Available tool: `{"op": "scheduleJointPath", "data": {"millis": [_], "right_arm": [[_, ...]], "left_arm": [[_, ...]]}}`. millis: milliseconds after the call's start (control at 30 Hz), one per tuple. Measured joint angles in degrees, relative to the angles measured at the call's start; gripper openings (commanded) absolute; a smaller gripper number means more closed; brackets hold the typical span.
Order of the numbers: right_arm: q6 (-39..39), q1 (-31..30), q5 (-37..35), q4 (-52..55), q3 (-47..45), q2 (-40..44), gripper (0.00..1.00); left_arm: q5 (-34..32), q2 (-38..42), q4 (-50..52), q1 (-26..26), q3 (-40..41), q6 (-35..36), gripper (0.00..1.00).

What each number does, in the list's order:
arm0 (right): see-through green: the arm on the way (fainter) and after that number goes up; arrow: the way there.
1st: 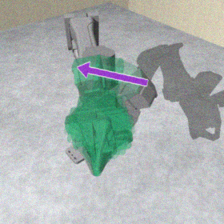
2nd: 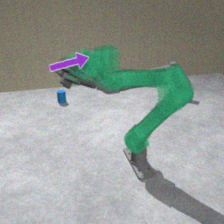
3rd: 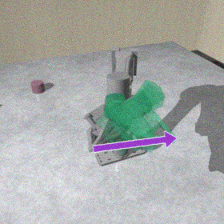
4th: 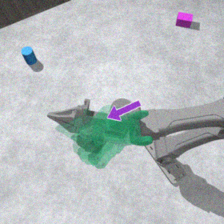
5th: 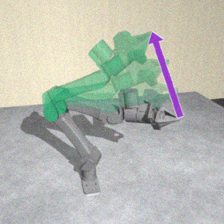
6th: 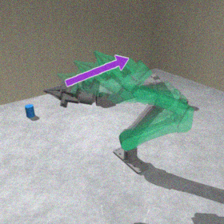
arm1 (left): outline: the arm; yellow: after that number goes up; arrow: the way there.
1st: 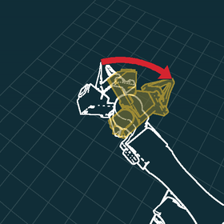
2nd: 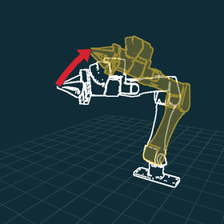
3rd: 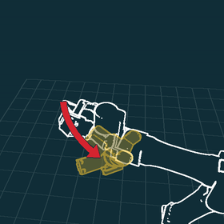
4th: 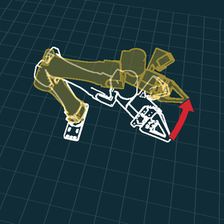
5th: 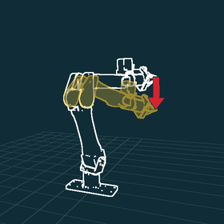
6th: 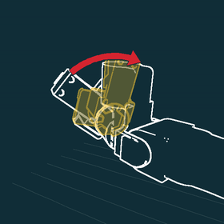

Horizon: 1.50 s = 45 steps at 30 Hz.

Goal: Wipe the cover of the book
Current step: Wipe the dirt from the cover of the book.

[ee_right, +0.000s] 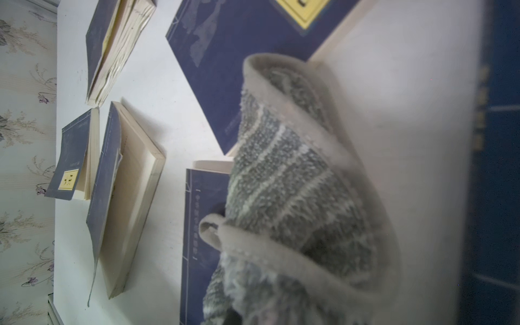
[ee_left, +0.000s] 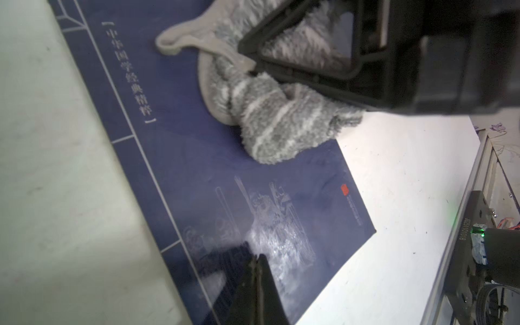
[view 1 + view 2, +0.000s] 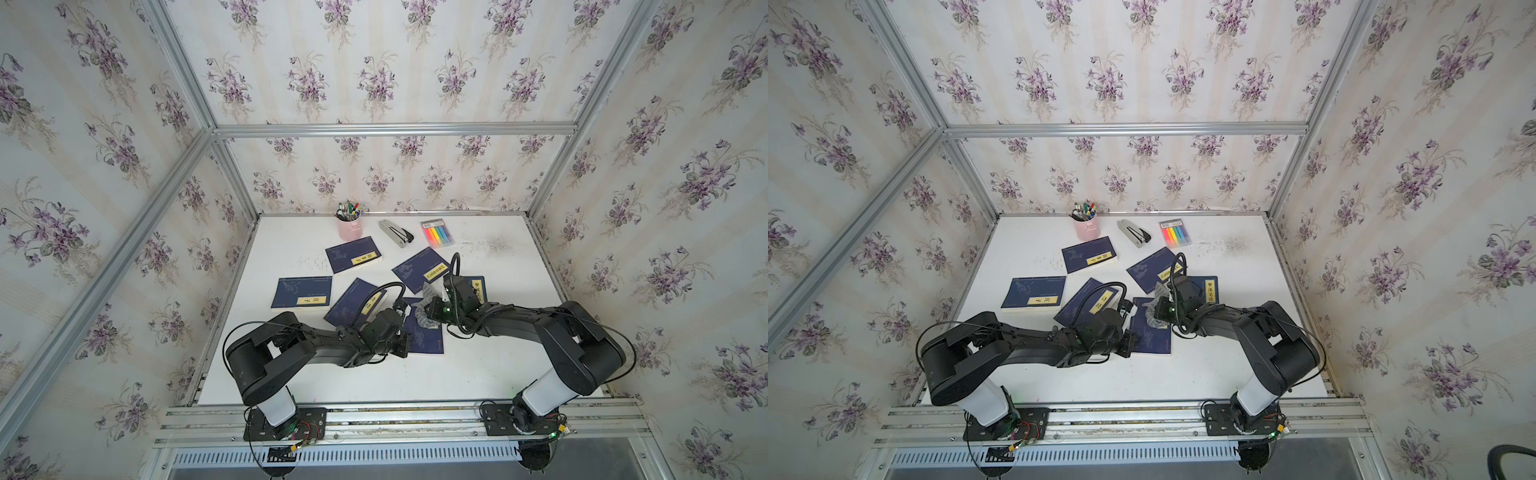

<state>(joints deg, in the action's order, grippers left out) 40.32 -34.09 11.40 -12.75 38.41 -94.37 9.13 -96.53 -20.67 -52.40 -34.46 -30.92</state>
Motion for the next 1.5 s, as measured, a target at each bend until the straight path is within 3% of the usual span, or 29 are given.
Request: {"op": "scheduleJointPath", "data": {"millis": [300, 533, 733, 1033, 1233, 1500], "right_arm": [[1.9, -2.1, 3.5, -5.3, 3.0, -5.5, 0.0], [1.5, 6.1, 2.3, -2.3, -4.5, 3.5, 0.0], [-1.3, 7.4, 0.8, 1.8, -6.2, 8.1, 0.0], [-0.6, -1.7, 2.9, -2.1, -3.0, 1.4, 0.0], [0.5, -3.5, 5.1, -7.4, -2.7, -1.5, 0.0], [-0.7, 6.1, 4.8, -1.4, -7.9, 6.8, 0.0]], "left_arm": [[0.1, 0.2, -2.6, 0.1, 1.3, -0.4, 0.0], [0.1, 0.3, -2.9, 0.2, 1.7, -0.6, 0.0], [0.1, -0.1, -3.3, 0.2, 1.6, -0.6, 0.0], [0.2, -0.9, -4.5, 0.3, 1.4, -0.6, 0.0], [0.1, -0.8, -4.6, 0.3, 1.5, -0.6, 0.0], [0.1, -0.9, -4.7, 0.3, 1.4, -0.6, 0.0]]}}
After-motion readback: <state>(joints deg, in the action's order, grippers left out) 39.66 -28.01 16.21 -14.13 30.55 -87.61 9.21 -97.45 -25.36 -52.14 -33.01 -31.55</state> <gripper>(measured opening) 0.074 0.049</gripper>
